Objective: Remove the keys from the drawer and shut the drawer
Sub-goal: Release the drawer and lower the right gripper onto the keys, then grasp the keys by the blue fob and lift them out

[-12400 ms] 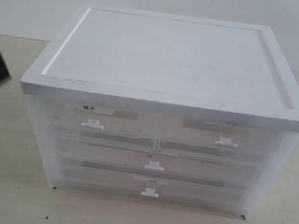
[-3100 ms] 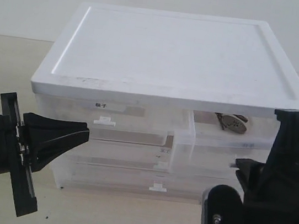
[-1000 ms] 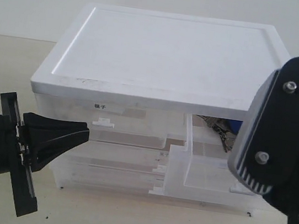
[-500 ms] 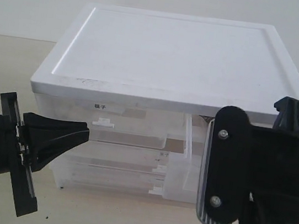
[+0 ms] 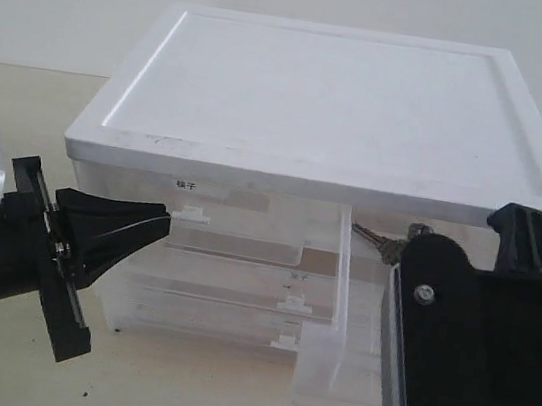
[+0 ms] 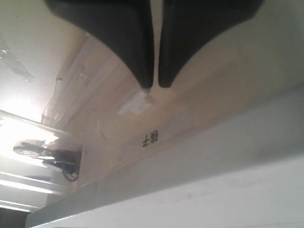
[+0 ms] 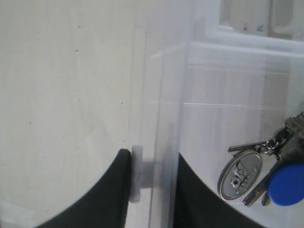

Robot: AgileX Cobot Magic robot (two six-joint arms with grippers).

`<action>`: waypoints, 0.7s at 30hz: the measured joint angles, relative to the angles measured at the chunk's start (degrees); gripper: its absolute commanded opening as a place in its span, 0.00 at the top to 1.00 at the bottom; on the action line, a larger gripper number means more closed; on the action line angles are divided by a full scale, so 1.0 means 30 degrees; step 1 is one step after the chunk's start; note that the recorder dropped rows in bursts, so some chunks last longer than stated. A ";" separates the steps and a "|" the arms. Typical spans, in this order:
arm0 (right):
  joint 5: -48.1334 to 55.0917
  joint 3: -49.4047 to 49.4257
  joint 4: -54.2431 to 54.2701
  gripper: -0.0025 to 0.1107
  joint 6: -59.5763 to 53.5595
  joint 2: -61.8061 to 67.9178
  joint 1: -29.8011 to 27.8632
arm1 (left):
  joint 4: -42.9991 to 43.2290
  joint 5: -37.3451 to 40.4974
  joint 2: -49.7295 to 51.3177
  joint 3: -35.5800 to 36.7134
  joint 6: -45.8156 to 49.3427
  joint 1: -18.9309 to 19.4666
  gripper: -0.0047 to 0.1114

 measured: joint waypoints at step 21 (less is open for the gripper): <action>0.0852 0.0000 0.2771 0.52 -0.2044 -0.0948 0.0000 | -0.0161 0.0037 0.0210 -0.0042 0.0311 -0.0066 0.92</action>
